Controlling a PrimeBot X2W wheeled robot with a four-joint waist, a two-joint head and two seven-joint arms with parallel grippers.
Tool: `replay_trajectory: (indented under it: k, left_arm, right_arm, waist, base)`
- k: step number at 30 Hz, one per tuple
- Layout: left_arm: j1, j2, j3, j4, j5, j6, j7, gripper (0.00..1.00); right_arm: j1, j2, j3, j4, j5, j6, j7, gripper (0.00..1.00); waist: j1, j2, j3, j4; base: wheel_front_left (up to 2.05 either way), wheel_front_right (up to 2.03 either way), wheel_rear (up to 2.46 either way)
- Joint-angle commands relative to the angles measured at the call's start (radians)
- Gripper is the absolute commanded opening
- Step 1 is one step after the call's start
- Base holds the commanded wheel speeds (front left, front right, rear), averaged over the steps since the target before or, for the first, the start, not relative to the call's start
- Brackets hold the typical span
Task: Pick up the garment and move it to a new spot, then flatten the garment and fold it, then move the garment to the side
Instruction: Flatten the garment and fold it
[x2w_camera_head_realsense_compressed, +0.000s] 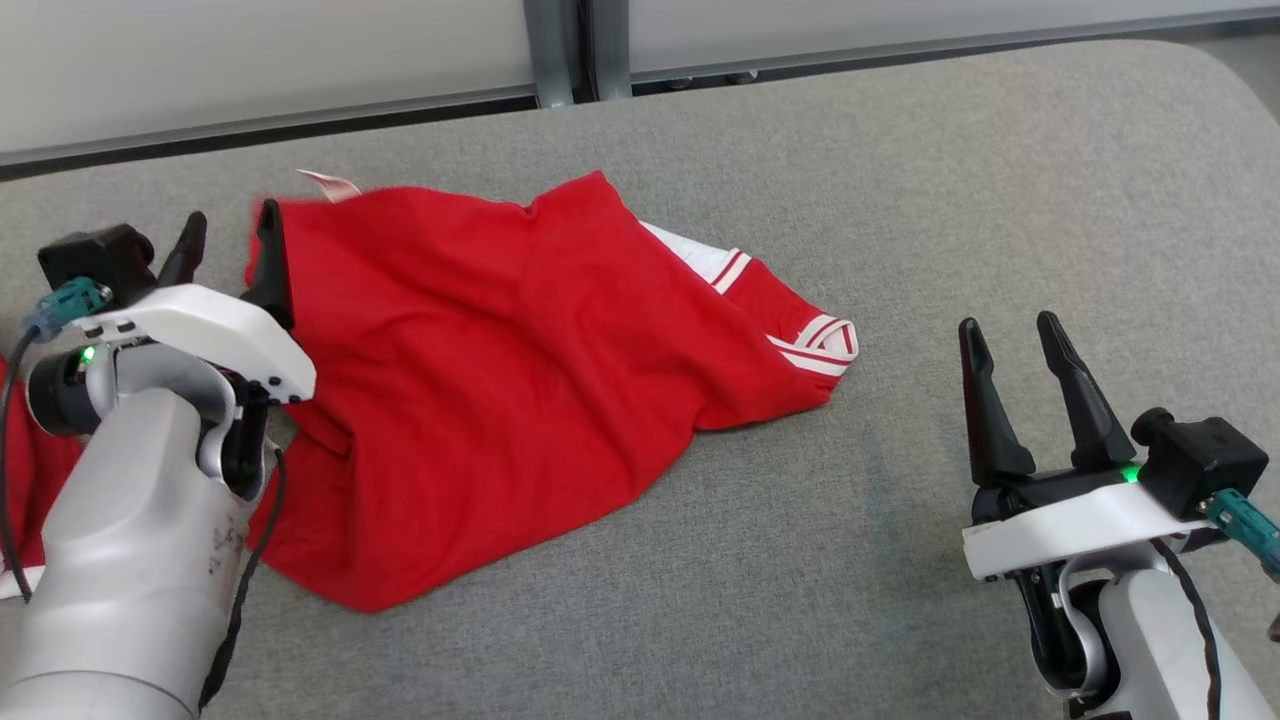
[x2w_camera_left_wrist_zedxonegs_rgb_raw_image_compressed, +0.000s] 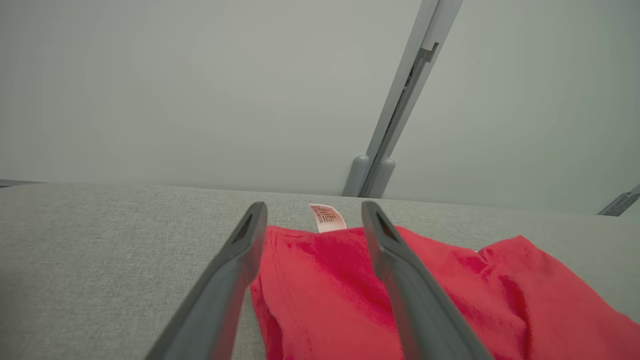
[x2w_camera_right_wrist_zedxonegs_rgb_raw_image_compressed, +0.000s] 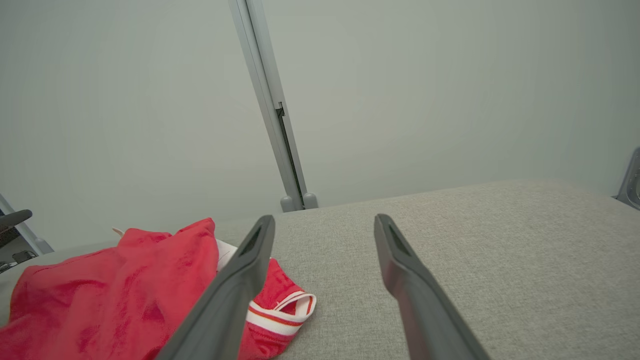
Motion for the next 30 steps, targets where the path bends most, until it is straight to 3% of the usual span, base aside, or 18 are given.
replay_trajectory:
  k: [1, 7, 13, 17, 19, 25, 30]
  left_arm:
    - [0.013, -0.002, -0.004, 0.006, 0.002, -0.007, -0.007, 1.00]
    - [0.098, -0.027, -0.039, -0.022, 0.028, -0.033, -0.024, 1.00]
    - [0.260, 0.005, -0.011, -0.220, 0.062, -0.022, -0.025, 1.00]
    - [0.403, 0.026, 0.019, -0.422, 0.100, 0.022, -0.024, 1.00]
    - [0.522, 0.034, 0.031, -0.571, 0.126, 0.072, -0.025, 1.00]
    - [0.733, 0.016, 0.029, -0.817, 0.147, 0.181, -0.011, 1.00]
    - [0.807, 0.012, 0.005, -0.922, 0.148, 0.211, 0.039, 1.00]
  right_arm:
    - [0.012, -0.005, -0.002, 0.002, 0.003, 0.002, -0.005, 1.00]
    - [0.044, -0.003, -0.004, 0.019, 0.007, 0.002, -0.005, 1.00]
    - [0.084, 0.001, -0.012, 0.026, 0.004, 0.002, -0.005, 1.00]
    - [0.105, -0.003, -0.022, 0.025, 0.002, 0.002, -0.005, 1.00]
    - [0.123, -0.010, -0.027, 0.022, 0.002, 0.002, -0.005, 1.00]
    - [0.151, -0.018, -0.043, 0.024, 0.008, 0.002, -0.005, 1.00]
    - [0.154, -0.021, -0.037, 0.027, 0.003, 0.002, -0.005, 1.00]
  waist:
    - [0.0000, 0.0000, -0.023, 0.014]
    - [0.0000, 0.0000, -0.100, 0.058]
    - [0.0000, 0.0000, -0.165, 0.098]
    - [0.0000, 0.0000, -0.186, 0.115]
    - [0.0000, 0.0000, -0.195, 0.123]
    - [0.0000, 0.0000, -0.208, 0.129]
    - [0.0000, 0.0000, -0.221, 0.133]
  base:
    - [0.00, 0.00, 0.00]
    - [0.00, 0.00, 0.00]
    - [0.00, 0.00, 0.00]
    - [0.00, 0.00, 0.00]
    - [0.00, 0.00, 0.00]
    - [0.00, 0.00, 0.00]
    - [0.00, 0.00, 0.00]
